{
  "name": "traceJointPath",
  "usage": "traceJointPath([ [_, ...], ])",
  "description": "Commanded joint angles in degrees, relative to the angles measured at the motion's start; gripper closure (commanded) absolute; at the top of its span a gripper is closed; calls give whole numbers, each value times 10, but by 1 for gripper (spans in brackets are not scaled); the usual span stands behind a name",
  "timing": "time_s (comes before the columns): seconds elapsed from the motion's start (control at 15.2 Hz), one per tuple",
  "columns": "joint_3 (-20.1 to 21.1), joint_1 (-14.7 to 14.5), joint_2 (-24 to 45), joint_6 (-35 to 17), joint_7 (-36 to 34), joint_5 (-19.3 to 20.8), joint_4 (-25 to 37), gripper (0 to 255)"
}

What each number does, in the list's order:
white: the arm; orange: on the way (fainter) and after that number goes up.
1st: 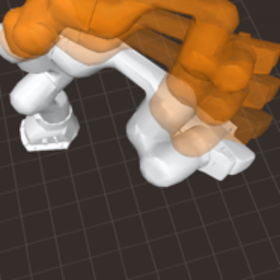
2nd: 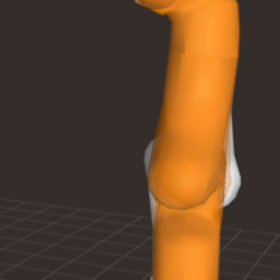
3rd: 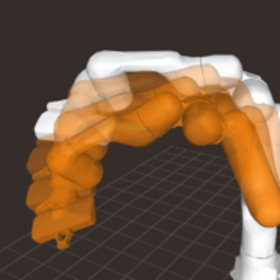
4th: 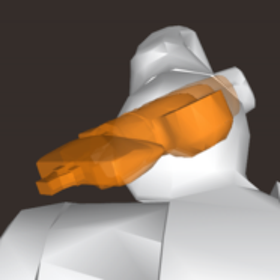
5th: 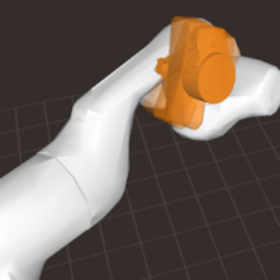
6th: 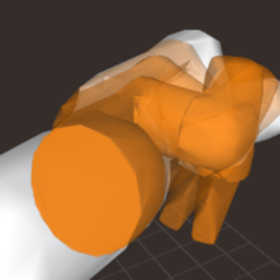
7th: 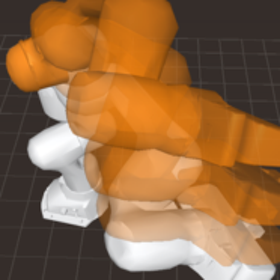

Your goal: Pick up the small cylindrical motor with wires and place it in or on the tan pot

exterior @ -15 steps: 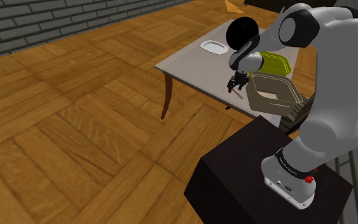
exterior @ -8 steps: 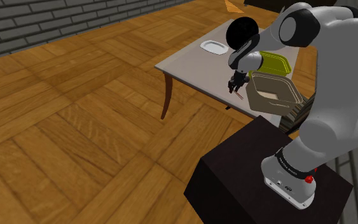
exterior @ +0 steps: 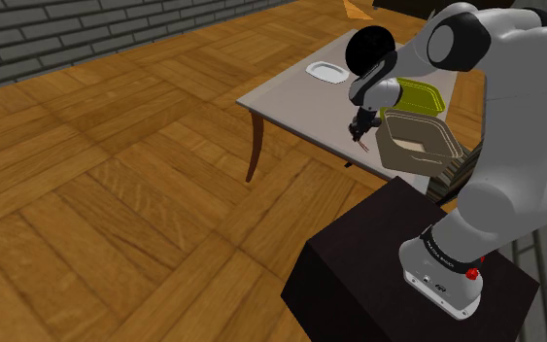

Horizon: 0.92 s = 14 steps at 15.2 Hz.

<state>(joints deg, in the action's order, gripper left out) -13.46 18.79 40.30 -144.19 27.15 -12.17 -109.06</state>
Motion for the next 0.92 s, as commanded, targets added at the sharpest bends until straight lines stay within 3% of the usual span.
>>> traceJointPath([
  [0.0,-5,2,-4,4,0,2,-2,255],
  [0.86,-27,-15,-86,68,-13,26,-19,255],
])
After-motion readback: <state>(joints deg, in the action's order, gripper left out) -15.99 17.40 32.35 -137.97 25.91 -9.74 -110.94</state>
